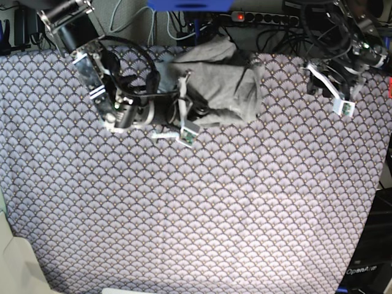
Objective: Fold the T-shirt properly
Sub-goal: 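Press the folded bundle down with the right gripper and release, then move the left gripper beside the folded bundle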
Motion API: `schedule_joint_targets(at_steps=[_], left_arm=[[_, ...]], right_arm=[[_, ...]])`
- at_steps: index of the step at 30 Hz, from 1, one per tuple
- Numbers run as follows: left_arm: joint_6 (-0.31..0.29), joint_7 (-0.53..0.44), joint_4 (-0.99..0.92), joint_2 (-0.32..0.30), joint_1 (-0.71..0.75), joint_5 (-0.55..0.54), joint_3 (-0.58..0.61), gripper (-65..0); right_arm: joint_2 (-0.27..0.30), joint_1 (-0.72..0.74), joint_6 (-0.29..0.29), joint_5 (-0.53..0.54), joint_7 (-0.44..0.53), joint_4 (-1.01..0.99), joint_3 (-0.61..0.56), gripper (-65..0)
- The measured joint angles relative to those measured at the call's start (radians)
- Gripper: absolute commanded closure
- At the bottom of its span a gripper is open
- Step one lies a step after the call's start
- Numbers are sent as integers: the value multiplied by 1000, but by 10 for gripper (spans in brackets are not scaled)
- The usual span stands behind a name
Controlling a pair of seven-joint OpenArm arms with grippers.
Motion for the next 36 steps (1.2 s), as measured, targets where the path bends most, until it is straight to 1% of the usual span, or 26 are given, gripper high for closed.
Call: schedule_joint_targets(at_steps=[4,8,11,14,16,19,20,21,23,25,26,28,31,34,36], left_arm=[[0,-2,0,-3,-3,-1,0,-244],[2,0,-1,-10,-2,4,23,-243],[0,3,-2,-43,-1,66,112,-243],[3,-2,-1,-46,6,114,220,-243],[2,-11,0,-46,23,129,291,-242],[-1,-4,0,-45,31,172,353,-240],[-1,-4,0,-45,28,181,365,-229],[0,-5,0,-45,28,188,375,-199],[0,-5,0,-48,30,191,403,-105],[0,-18,0,-52,47,196,421,-15],[1,-19,0,-53,51,193,430,0],[11,-11,3,-53,50,204,441,0],[10,-12,6,-53,50,203,444,0],[8,-12,7,-53,53,199,454,0],[7,8,26,-53,55,200,470,0]], right_arm=[[6,-9,-1,-10,-2,51,40,-39],[31,-80,0,-17,-13,168,38,-39],[30,-114,0,-11,-9,246,38,-40],[36,-122,0,-7,0,255,56,-40],[58,-135,0,-7,-5,254,90,-40],[112,-137,0,-13,-11,253,151,-40],[124,-137,0,-14,-10,253,174,-40],[137,-138,0,-11,-9,253,196,-40],[167,-152,0,-14,2,253,245,-40],[183,-178,0,-11,-1,253,285,-40],[188,-187,2,-14,-8,251,306,-40],[190,-199,2,-6,1,251,353,-40],[203,-208,0,-13,0,251,411,-40],[201,-229,0,-14,-2,251,417,-40],[199,-238,1,-7,-1,250,413,-40]])
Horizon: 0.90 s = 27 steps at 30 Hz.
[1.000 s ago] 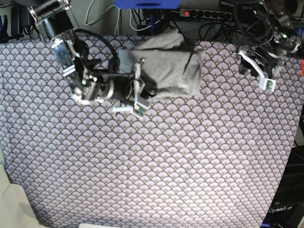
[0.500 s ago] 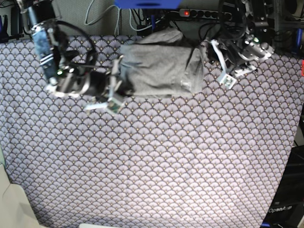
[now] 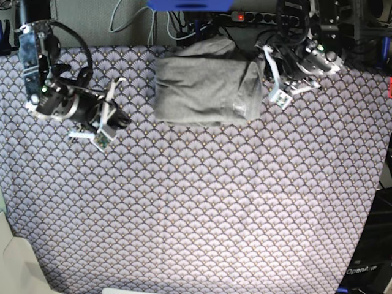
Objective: Fold the T-shirt properly
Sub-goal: 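Move the left gripper beside the folded bundle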
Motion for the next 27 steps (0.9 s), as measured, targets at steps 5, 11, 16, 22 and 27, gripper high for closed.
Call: schedule_joint_targets(at_steps=[5,11,16,22,27], left_arm=[[-8,-8,91,0,27,-8,20,0],[-8,-4,89,-19,30,-8,64,0],[-7,-3,64,-26,43,2,116,0],[-11,-43,-61,-19,-26,-32,116,0],[-15,-39,-86,-8,-74,-35,116,0]], right_arm=[[-1,-16,-1,-4,2,-13,0,-40],[-5,-16,-1,-4,2,-17,0,-40],[-14,-18,-1,-4,3,-17,0,-40],[-30,-18,-1,-4,-2,-17,-2,-40],[-30,-29,-1,-3,3,-17,-2,-40]])
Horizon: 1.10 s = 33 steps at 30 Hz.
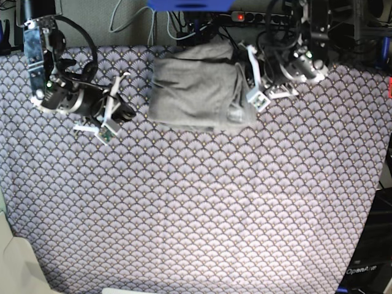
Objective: Fold the T-shirt properly
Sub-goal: 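Move the left gripper beside the folded bundle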
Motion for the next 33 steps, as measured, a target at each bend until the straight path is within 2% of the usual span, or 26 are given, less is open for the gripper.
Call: schedule_joint_targets(at_steps=[2,6,13,17,23,27,29,33], left_arm=[[4,27,-6,31,-35,23,-5,0],[8,37,-27,51,-84,42,-3,0],[8,13,-214,117,-262,31,-11,0],[12,36,-266,142,-343,43,-11,0],[11,39,-261,189,-501,38,-118,0],[11,180,-246,184,-534,30,-192,0],[7,247,-199,144,-520,34,-230,0],[19,258,-82,58,-417,38,-240,0]], right_arm=[[0,-5,0,0,-5,0,0,-40],[0,-2,0,-1,-4,0,0,-40],[0,-48,0,-1,-3,-1,-2,-40],[0,-84,0,-2,5,0,0,-40],[-26,-133,0,0,2,0,-3,-40],[-28,-163,0,-2,2,2,-4,-40],[-24,-163,0,-3,34,2,-3,-40],[28,-163,0,-4,68,3,7,-40]])
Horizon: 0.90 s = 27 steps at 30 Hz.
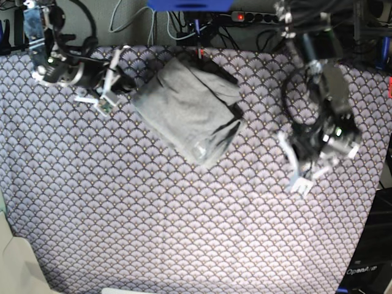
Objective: Fold the T-shirt properly
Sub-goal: 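Move the left gripper beside the folded bundle, then push the bundle's side with the left gripper to square it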
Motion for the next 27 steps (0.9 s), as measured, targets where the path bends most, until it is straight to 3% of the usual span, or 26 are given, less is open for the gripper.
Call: schedule_joint_targets(at_steps=[3,7,13,18,27], left_arm=[[-8,20,46,-7,132,-12,7,0],[-8,8,102,6,193,-11,15,0],[-12,10,125,69,281,-13,117,0],[-11,0,126,120,278,-13,171,0],[-11,2,53,129,274,-4,194,0]], right_arm=[[20,5,0,8,26,-2,-6,-40],[49,62,0,4,21,-6,-1,-40],[53,133,0,5,21,-68,-8,-40],[31,159,0,5,21,-82,-11,-40],[-1,158,0,6,21,-77,-12,-40]])
